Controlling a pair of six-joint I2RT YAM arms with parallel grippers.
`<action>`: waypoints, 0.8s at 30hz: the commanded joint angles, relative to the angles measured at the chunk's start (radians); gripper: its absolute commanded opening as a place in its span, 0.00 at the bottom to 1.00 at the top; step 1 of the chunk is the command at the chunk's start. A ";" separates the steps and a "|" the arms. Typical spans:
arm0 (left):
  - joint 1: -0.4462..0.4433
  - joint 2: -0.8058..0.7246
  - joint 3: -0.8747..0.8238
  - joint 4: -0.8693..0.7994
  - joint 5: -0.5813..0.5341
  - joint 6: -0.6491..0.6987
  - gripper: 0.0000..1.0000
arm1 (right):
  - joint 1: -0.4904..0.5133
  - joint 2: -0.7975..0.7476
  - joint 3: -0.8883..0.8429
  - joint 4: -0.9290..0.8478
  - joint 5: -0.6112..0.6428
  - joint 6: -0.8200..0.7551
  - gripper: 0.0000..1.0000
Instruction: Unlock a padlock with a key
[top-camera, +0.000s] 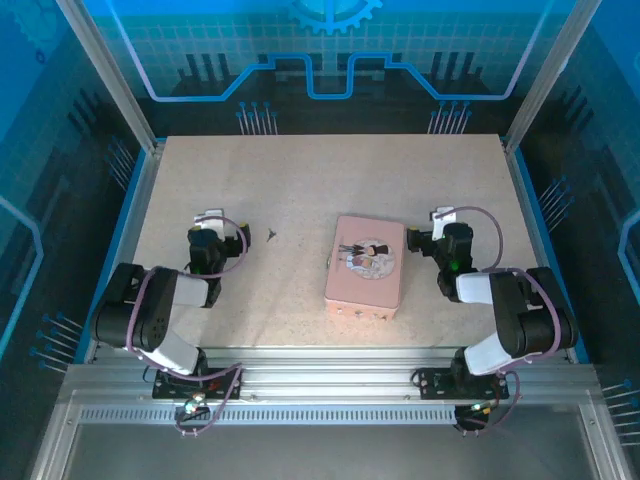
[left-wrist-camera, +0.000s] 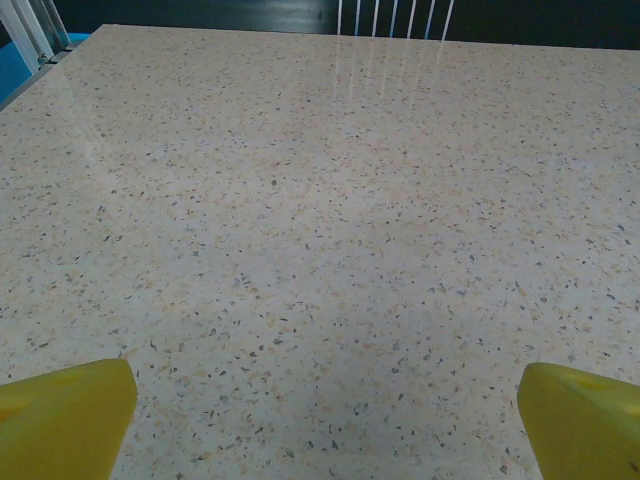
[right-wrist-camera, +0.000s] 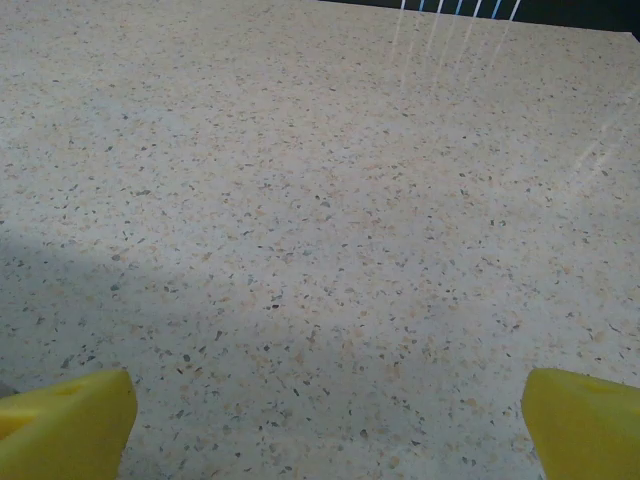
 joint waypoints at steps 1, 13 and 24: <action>0.010 -0.005 0.021 0.021 0.020 0.024 0.99 | -0.007 -0.009 0.016 0.033 0.006 0.001 1.00; 0.011 -0.006 0.023 0.017 0.024 0.023 0.99 | -0.007 -0.010 0.018 0.031 0.006 0.003 1.00; 0.032 -0.007 0.032 -0.002 0.053 0.006 0.99 | -0.007 -0.009 0.016 0.031 0.005 0.003 1.00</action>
